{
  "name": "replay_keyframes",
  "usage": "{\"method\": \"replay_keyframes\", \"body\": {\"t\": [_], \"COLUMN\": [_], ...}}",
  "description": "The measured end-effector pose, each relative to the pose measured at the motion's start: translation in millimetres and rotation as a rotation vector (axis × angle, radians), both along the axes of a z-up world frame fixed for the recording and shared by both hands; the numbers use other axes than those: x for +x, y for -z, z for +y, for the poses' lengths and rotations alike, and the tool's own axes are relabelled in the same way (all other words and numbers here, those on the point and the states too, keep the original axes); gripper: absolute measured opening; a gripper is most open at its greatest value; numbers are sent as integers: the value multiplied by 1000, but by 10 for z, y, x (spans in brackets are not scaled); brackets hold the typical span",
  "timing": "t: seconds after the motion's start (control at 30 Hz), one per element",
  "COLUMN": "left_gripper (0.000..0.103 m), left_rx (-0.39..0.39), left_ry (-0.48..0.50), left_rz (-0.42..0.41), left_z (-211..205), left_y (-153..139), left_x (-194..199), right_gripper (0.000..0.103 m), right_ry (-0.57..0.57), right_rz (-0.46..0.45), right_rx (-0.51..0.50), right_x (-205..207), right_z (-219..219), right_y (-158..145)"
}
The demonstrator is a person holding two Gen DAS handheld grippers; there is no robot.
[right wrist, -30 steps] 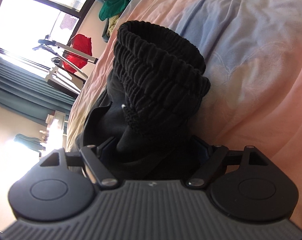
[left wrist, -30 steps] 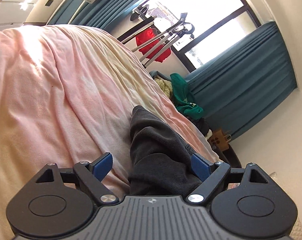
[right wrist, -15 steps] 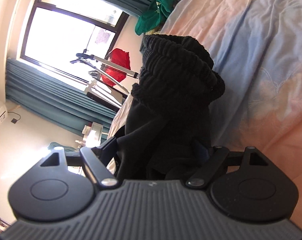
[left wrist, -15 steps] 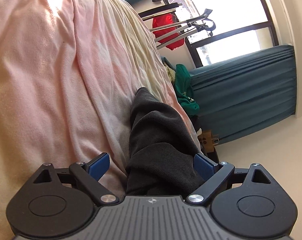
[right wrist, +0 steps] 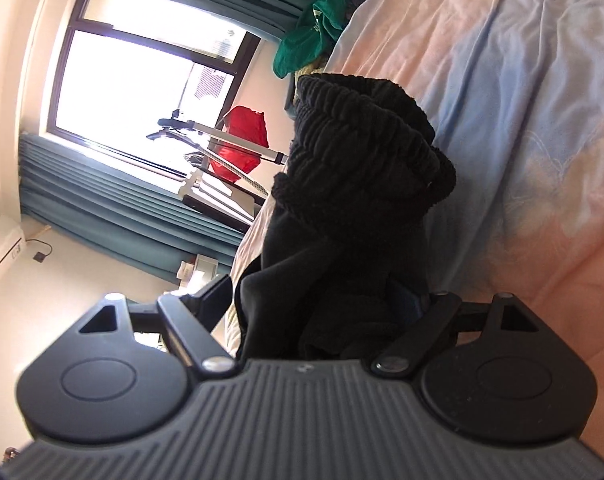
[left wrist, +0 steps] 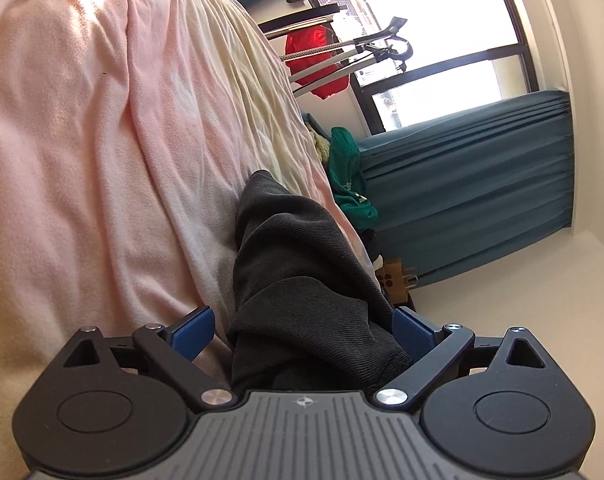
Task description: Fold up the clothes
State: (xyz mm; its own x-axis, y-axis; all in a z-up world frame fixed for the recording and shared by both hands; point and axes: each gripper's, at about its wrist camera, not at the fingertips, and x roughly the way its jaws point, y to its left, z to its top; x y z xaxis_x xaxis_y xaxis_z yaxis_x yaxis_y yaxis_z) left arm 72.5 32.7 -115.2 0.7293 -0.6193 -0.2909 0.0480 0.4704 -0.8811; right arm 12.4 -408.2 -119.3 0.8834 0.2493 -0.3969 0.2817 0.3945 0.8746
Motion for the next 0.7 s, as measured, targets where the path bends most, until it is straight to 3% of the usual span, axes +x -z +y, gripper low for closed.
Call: {"method": "replay_keyframes", "body": {"t": [0.3,0.43,0.5,0.63,0.7], "left_gripper": [101,97,91,70,62], "left_rx": [104,172,219,309,355], "left_ry": [163,160,145,133,129], "left_rz": [50,117,113,110,95], "left_z": [-419,-533,-584,-679,-736], "left_y": [-25,-40,-67,-133,-176], "left_x": [353,475,468,421,387], "right_gripper": [85,79,75,52,47], "right_ry": [-16,-14,-13,0,14], "right_rz": [-14,16,33,51,54], "right_rx": [-33,-50,-75,-90,-86], "right_x": [83,113,124,166,153], "right_z": [12,23,49,86,101], "right_y": [0,39,32,44,56]}}
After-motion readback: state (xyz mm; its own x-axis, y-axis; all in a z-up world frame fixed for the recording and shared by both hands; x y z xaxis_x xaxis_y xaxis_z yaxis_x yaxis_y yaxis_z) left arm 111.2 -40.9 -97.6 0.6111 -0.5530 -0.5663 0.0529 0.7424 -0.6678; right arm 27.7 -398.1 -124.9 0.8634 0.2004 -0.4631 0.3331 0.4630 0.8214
